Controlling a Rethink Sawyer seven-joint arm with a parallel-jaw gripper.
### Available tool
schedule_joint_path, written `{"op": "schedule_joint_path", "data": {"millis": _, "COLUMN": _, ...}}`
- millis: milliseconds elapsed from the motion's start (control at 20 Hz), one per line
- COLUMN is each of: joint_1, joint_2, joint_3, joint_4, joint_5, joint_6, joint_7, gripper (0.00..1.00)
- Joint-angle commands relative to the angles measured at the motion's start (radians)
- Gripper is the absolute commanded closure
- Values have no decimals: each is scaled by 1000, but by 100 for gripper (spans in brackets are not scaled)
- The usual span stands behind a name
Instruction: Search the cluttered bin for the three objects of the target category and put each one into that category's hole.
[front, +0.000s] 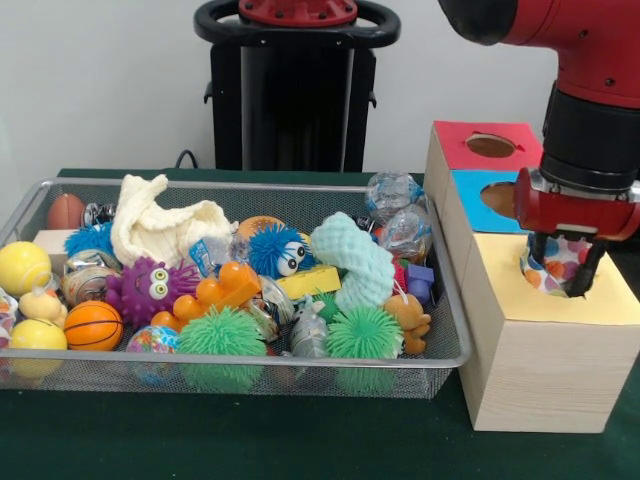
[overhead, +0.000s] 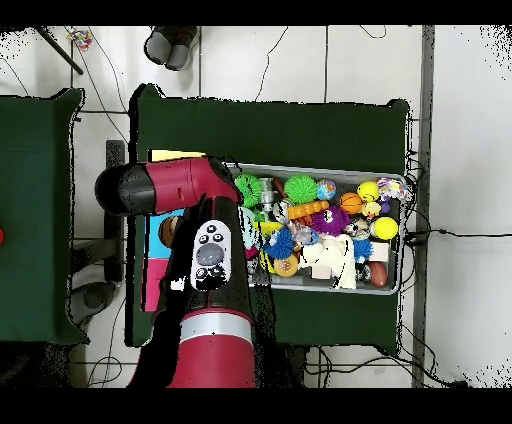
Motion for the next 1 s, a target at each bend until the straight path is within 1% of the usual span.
{"op": "schedule_joint_path", "data": {"millis": 50, "joint_1": -43, "joint_2": -4, "joint_3": 120, "joint_4": 37, "joint_5": -29, "joint_6": 103, "joint_7": -92, "gripper": 0}}
{"op": "schedule_joint_path", "data": {"millis": 250, "joint_1": -49, "joint_2": -22, "joint_3": 128, "joint_4": 56, "joint_5": -33, "joint_6": 107, "joint_7": -88, "gripper": 0}}
{"op": "schedule_joint_path", "data": {"millis": 600, "joint_1": -53, "joint_2": -40, "joint_3": 132, "joint_4": 63, "joint_5": -45, "joint_6": 107, "joint_7": -84, "gripper": 0}}
{"op": "schedule_joint_path", "data": {"millis": 850, "joint_1": -55, "joint_2": -37, "joint_3": 132, "joint_4": 59, "joint_5": -49, "joint_6": 101, "joint_7": -84, "gripper": 0}}
{"op": "schedule_joint_path", "data": {"millis": 900, "joint_1": -55, "joint_2": -35, "joint_3": 133, "joint_4": 58, "joint_5": -50, "joint_6": 104, "joint_7": -88, "gripper": 100}}
{"op": "schedule_joint_path", "data": {"millis": 1000, "joint_1": -57, "joint_2": -41, "joint_3": 135, "joint_4": 65, "joint_5": -48, "joint_6": 101, "joint_7": -88, "gripper": 100}}
